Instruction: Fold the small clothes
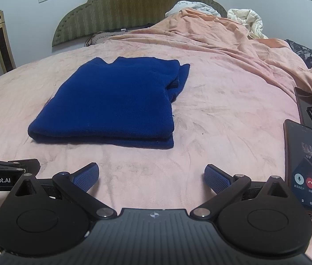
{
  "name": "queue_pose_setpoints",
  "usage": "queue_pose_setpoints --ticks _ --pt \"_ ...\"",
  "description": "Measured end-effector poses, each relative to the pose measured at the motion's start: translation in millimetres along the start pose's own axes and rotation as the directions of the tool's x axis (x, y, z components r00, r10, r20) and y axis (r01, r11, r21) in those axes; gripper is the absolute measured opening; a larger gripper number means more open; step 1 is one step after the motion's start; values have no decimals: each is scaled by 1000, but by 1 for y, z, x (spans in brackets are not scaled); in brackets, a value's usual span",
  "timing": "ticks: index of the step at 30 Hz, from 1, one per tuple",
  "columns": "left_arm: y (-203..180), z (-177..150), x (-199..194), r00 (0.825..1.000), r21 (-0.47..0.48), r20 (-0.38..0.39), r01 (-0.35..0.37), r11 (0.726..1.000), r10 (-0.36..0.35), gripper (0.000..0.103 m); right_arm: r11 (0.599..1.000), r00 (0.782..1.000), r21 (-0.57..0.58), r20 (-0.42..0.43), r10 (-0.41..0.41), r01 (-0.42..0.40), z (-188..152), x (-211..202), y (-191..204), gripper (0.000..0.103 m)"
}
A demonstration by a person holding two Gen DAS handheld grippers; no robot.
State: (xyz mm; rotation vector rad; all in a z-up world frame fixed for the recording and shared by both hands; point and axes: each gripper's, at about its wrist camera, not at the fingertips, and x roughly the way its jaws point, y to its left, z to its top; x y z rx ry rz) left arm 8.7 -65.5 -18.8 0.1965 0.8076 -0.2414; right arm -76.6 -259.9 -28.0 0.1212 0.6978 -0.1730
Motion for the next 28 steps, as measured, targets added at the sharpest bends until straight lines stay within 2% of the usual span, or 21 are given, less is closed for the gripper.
queue_pose_setpoints --ticks 19,28 --pt "0 0 -2 1000 0 1 -5 1000 5 103 1000 1000 4 0 0 0 0 -2 1 103" --pt "2 1 -7 999 11 52 5 1000 -6 103 1000 1000 6 -4 4 -4 1 -2 1 103"
